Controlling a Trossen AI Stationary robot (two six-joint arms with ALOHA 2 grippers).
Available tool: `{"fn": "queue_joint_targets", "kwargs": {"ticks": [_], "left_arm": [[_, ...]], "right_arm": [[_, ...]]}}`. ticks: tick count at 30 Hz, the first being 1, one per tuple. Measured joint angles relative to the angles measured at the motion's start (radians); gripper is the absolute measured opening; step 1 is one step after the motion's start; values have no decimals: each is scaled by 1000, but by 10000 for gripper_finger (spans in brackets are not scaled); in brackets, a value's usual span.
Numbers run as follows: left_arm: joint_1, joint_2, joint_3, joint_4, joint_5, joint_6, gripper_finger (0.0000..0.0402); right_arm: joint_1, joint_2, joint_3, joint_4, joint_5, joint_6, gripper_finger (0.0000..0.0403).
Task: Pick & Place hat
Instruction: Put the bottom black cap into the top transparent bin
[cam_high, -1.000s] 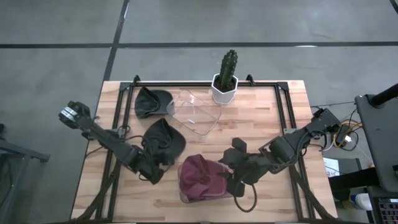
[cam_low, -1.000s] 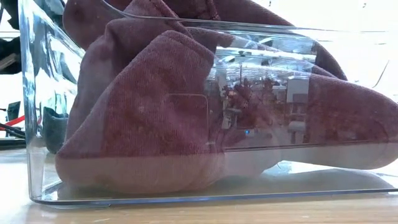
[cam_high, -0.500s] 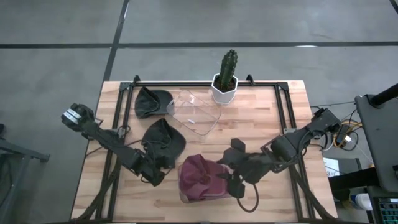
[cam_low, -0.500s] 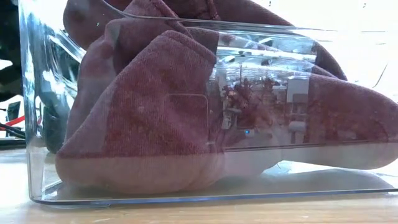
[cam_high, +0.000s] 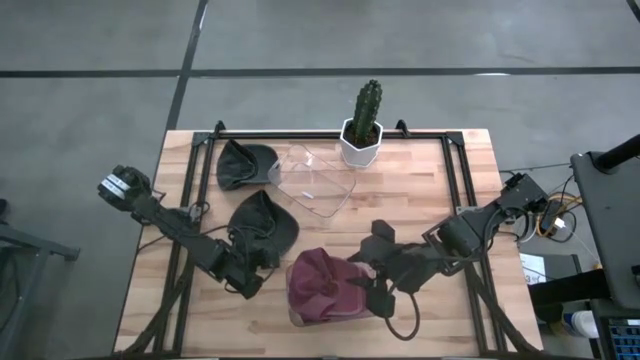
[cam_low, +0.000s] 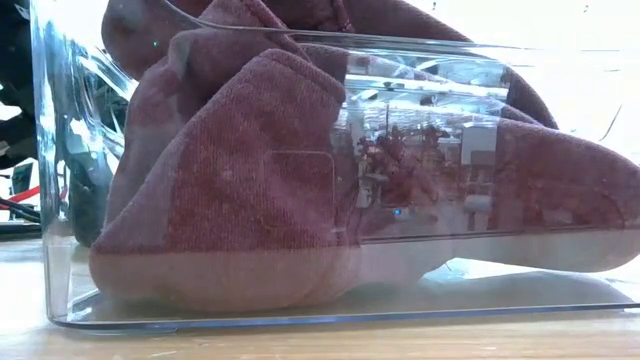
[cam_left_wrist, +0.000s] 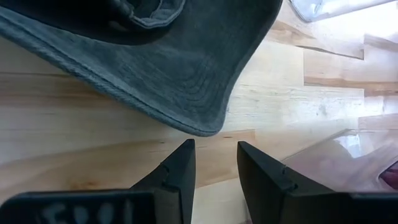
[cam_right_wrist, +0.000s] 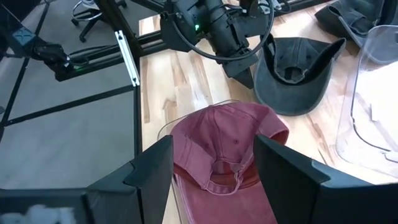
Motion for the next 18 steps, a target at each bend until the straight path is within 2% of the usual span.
{"fn": "queue_joint_targets", "kwargs": {"ticks": [9, 18], "left_arm": [[29, 0, -27, 11, -2, -15, 110], [73, 0, -104, 221, 11, -33, 110]], "right_arm": [[-13, 0, 0, -1, 4, 0, 215], [-19, 0, 0, 0, 4, 0, 215]]}}
